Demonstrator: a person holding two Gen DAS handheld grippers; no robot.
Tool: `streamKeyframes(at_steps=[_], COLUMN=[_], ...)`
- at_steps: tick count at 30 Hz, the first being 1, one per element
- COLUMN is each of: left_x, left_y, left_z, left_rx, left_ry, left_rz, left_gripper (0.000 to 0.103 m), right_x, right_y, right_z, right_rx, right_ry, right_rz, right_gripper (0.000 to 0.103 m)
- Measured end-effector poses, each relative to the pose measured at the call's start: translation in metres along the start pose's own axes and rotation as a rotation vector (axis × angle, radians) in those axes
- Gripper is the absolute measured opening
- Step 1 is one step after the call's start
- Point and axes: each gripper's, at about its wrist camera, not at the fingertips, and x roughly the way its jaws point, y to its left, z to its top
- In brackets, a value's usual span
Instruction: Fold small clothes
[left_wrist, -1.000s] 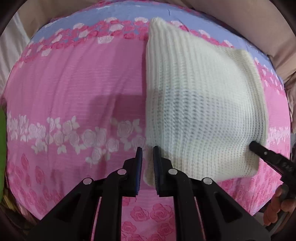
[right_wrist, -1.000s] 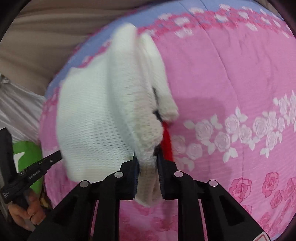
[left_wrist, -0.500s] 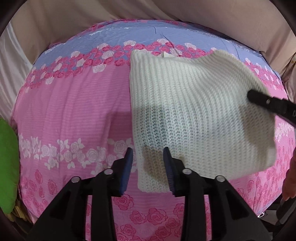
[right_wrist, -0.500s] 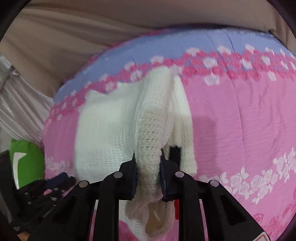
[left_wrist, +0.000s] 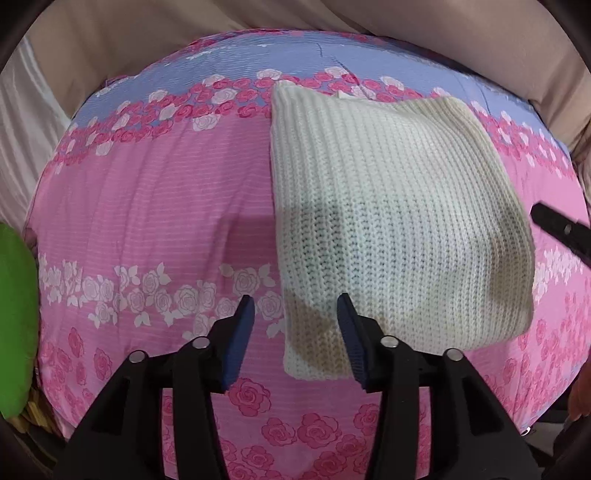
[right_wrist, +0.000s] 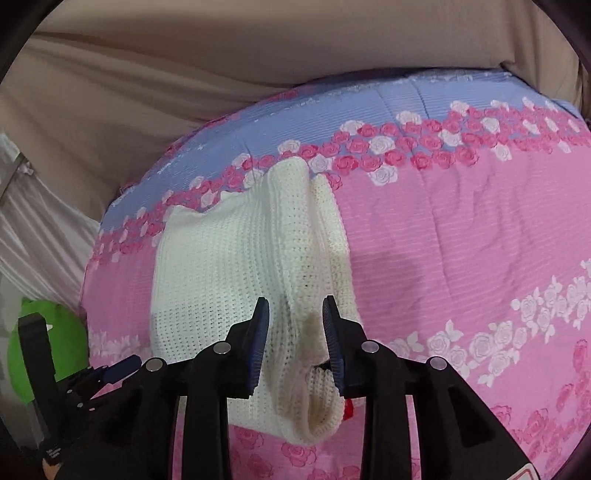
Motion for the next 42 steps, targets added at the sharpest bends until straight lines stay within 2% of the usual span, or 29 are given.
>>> streamKeyframes(at_steps=[3,4,5,9,10,12,14,16,17,18,19,20,22,24,26,27,28,29,30,31,33,34,39,42], left_x=[-0.003,-0.004,-0.005,-0.003,-0.004,-0.002,0.009,0.024,0.030,0.030,0.026,0.018,0.003,-0.002,0.008,0.017,0.022,0.024,0.024,0.023,0.022,0.022,0.019,0.021], left_y=[0.010,0.011,0.012,0.012,0.013,0.018,0.025,0.027,0.028,0.031,0.033,0.035,0.035,0.030,0.021,0.015,0.014,0.013,0.012,0.012,0.010,0.011,0.006,0.002], left_z=[0.010,0.015,0.022,0.046,0.050,0.057,0.060,0.060,0.060,0.059,0.058,0.057,0.057,0.058,0.062,0.063,0.064,0.063,0.063,0.062,0.061,0.061,0.062,0.061], left_rx=[-0.058,-0.066,-0.066,-0.056,-0.061,-0.092,-0.141,-0.174,-0.191,-0.211,-0.224,-0.228,-0.214,-0.185,-0.143,-0.129,-0.124,-0.121,-0.121,-0.118,-0.106,-0.103,-0.078,-0.057], left_ry=[-0.027,-0.044,-0.059,-0.078,-0.081,-0.094,-0.074,-0.033,-0.013,-0.012,-0.027,-0.046,-0.094,-0.120,-0.111,-0.089,-0.078,-0.070,-0.074,-0.080,-0.085,-0.086,-0.088,-0.087], left_rz=[-0.044,-0.038,-0.029,-0.023,-0.034,-0.105,-0.185,-0.201,-0.190,-0.200,-0.209,-0.216,-0.215,-0.172,-0.132,-0.102,-0.098,-0.099,-0.086,-0.079,-0.071,-0.065,-0.033,-0.012], left_gripper=[0.045,0.045,0.045,0.046,0.049,0.075,0.078,0.078,0.077,0.077,0.077,0.077,0.077,0.077,0.077,0.077,0.077,0.077,0.077,0.077,0.077,0.077,0.077,0.077], right_x=[0.008,0.009,0.003,0.000,0.004,0.012,0.024,0.040,0.050,0.066,0.076,0.074,0.047,0.008,-0.001,0.011,0.036,0.071,0.090,0.086,0.067,0.056,0.007,0.009], right_y=[0.006,0.006,0.007,0.031,0.034,0.034,0.028,0.018,0.014,0.008,0.006,0.010,0.032,0.055,0.051,0.042,0.029,0.009,-0.004,-0.011,-0.007,-0.004,0.011,0.018], right_z=[0.000,0.001,0.001,0.018,0.024,0.034,0.042,0.041,0.038,0.036,0.034,0.035,0.044,0.053,0.056,0.054,0.051,0.044,0.038,0.036,0.040,0.040,0.028,0.016], right_rx=[-0.040,-0.038,-0.038,-0.113,-0.127,-0.128,-0.116,-0.118,-0.116,-0.094,-0.058,-0.038,-0.078,-0.130,-0.133,-0.129,-0.127,-0.098,-0.068,-0.033,-0.017,-0.024,-0.057,-0.110], right_ry=[0.008,0.003,-0.007,-0.024,-0.023,-0.005,0.025,0.042,0.075,0.145,0.201,0.198,0.116,0.008,-0.043,-0.023,0.034,0.138,0.199,0.161,0.152,0.134,0.033,0.071], right_rz=[-0.038,-0.027,-0.006,0.001,-0.011,-0.040,-0.071,-0.104,-0.109,-0.081,-0.027,-0.007,0.078,0.153,0.137,0.098,0.034,-0.030,-0.048,-0.005,0.023,0.028,0.022,-0.004], right_gripper=[0.028,0.012,0.002,0.002,0.005,0.018,0.062,0.064,0.059,0.046,0.021,0.019,0.016,0.016,0.016,0.016,0.017,0.017,0.018,0.019,0.022,0.025,0.025,0.019])
